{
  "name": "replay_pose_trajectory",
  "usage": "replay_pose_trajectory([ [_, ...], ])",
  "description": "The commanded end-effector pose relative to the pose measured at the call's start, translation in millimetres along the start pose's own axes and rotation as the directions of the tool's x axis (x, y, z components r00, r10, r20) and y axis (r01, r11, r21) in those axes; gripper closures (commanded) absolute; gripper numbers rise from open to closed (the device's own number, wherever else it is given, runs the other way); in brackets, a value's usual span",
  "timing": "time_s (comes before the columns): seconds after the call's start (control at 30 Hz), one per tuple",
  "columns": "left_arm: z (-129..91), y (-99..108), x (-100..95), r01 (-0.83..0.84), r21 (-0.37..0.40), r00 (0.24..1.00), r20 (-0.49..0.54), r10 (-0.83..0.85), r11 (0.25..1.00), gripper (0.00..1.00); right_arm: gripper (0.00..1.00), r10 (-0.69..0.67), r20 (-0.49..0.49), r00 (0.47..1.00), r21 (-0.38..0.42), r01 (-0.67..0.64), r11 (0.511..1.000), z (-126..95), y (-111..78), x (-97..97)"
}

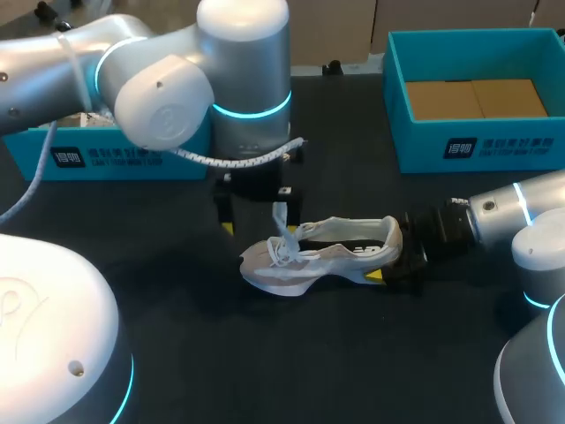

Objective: Take the shoe out of the shoebox, open the shoe tongue, remove and reinsert the insole, then place the shoe into the shoebox

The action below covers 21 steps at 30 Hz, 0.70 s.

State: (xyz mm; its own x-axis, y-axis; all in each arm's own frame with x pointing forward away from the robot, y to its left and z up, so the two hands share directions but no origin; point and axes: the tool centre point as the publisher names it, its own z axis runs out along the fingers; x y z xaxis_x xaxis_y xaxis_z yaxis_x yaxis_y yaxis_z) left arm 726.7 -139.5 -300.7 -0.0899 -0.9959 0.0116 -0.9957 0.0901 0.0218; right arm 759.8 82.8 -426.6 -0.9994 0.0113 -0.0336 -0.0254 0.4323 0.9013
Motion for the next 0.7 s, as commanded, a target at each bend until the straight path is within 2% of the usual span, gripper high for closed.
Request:
replay_pose_trajectory([
  [0.03,-25.4,-5.6,5.3,-0.043,0.020,0.999,-0.008,0.043,0.999,0.00,1.00,0.000,0.001,1.000,0.003,0.000,1.000,2.1,-1.0,-0.3],
  [0.23,-43.1,-18.8,17.0,-0.274,0.069,0.961,-0.026,0.276,0.959,0.00,1.00,0.000,0.001,1.000,0.003,0.000,1.000,2.1,-1.0,-0.3],
  [0.3,-46.3,-24.6,23.1,-0.383,0.086,0.923,-0.004,0.385,0.920,0.00,1.00,0.000,0.001,1.000,0.003,0.000,1.000,2.1,-1.0,-0.3],
  [0.37,-48.9,-26.5,30.5,-0.496,0.101,0.864,-0.037,0.502,0.862,0.00,1.00,0.000,0.001,1.000,0.003,0.000,1.000,2.1,-1.0,-0.3],
  [0.47,-49.9,-27.6,40.7,-0.596,0.113,0.799,-0.016,0.601,0.795,0.00,1.00,0.000,0.001,1.000,0.003,0.000,1.000,2.1,-1.0,-0.3],
  [0.57,-51.1,-32.4,51.8,-0.676,0.125,0.726,-0.054,0.685,0.726,0.00,1.00,0.000,0.001,1.000,0.003,0.000,1.000,2.1,-1.0,-0.3],
  [0.7,-55.4,-36.6,64.7,-0.733,0.147,0.664,-0.056,0.745,0.664,0.00,1.00,0.000,0.001,1.000,0.003,0.000,1.000,2.1,-1.0,-0.3],
])
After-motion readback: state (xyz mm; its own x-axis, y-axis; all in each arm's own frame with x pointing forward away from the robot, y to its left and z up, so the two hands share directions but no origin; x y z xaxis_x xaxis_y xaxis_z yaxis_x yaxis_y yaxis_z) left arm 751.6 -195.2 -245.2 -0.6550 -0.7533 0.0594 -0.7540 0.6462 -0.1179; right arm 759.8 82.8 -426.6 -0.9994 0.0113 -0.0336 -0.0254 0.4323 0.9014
